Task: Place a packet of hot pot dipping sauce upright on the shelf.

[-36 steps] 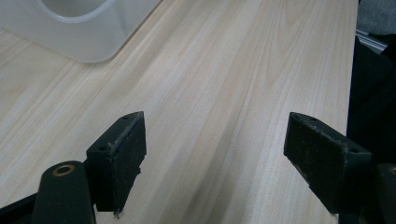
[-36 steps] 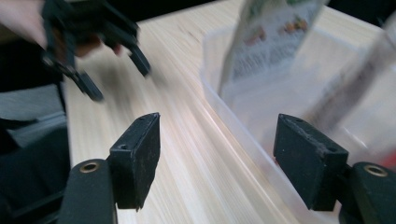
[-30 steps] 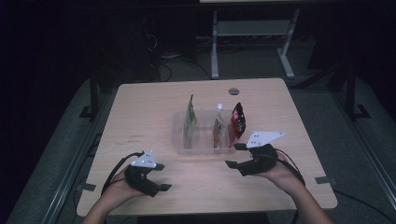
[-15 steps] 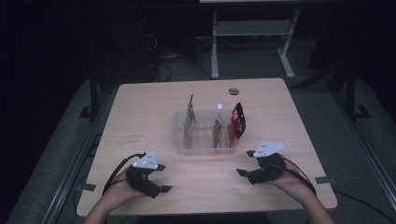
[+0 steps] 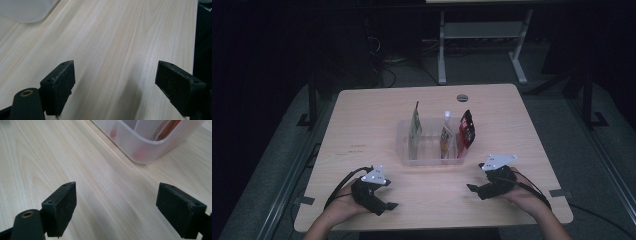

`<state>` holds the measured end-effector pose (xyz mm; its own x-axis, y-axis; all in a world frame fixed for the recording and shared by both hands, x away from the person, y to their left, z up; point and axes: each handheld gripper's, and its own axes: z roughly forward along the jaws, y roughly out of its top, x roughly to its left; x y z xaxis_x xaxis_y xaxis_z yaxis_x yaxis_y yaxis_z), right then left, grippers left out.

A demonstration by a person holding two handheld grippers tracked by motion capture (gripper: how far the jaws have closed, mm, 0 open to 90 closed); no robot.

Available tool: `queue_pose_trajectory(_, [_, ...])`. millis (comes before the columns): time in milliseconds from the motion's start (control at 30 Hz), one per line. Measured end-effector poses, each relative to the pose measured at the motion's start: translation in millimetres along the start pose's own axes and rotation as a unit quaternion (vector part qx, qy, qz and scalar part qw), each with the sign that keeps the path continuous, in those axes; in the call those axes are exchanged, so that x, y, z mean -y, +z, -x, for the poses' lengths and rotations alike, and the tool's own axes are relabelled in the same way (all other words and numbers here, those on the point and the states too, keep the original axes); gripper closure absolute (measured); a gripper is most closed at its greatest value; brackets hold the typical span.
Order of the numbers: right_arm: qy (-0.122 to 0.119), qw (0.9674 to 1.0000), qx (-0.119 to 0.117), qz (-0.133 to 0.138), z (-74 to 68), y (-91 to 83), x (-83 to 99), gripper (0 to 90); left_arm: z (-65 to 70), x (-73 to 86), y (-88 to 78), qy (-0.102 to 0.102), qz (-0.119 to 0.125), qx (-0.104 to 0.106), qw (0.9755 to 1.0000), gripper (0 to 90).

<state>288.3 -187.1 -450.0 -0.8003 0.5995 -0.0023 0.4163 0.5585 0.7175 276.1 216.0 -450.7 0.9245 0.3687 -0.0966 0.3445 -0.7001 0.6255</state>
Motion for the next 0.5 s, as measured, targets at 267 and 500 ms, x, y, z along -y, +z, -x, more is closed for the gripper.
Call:
queue_pose_trajectory(267, [-0.006,1.0,0.001,-0.005,-0.5,1.8,0.6,15.2,0.1,0.8,2.9,0.007,-0.013,-0.003,0.9999,15.8])
queue_pose_trajectory(500, [0.001,0.9999,0.007,-0.007,1.0,3.1,2.5,13.8,-0.9,2.6,6.7,0.021,-0.028,-0.017,0.9993,15.8])
